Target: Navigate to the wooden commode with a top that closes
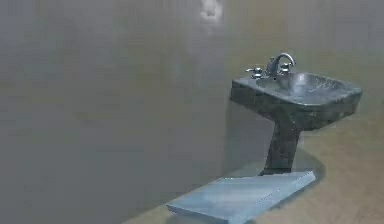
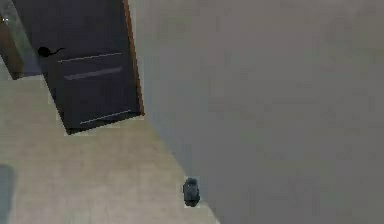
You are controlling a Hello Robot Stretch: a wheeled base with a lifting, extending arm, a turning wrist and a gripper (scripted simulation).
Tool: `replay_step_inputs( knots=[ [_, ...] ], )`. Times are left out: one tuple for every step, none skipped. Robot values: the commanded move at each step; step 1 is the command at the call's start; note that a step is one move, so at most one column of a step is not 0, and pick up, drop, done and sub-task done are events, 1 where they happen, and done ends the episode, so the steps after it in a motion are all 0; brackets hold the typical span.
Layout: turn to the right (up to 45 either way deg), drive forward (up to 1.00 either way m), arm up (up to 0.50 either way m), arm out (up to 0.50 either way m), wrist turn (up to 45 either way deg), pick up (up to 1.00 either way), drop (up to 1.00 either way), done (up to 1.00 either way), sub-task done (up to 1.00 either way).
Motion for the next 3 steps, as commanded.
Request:
replay_step_inputs(
  knots=[
    [45.0, 0.0, 0.0, 0.0, 0.0, 0.0, 0.0, 0.0, 0.0],
    [9.0, 0.0, 0.0, 0.0, 0.0, 0.0, 0.0, 0.0, 0.0],
    [0.0, 1.0, 0.0, 0.0, 0.0, 0.0, 0.0, 0.0, 0.0]
  ],
)
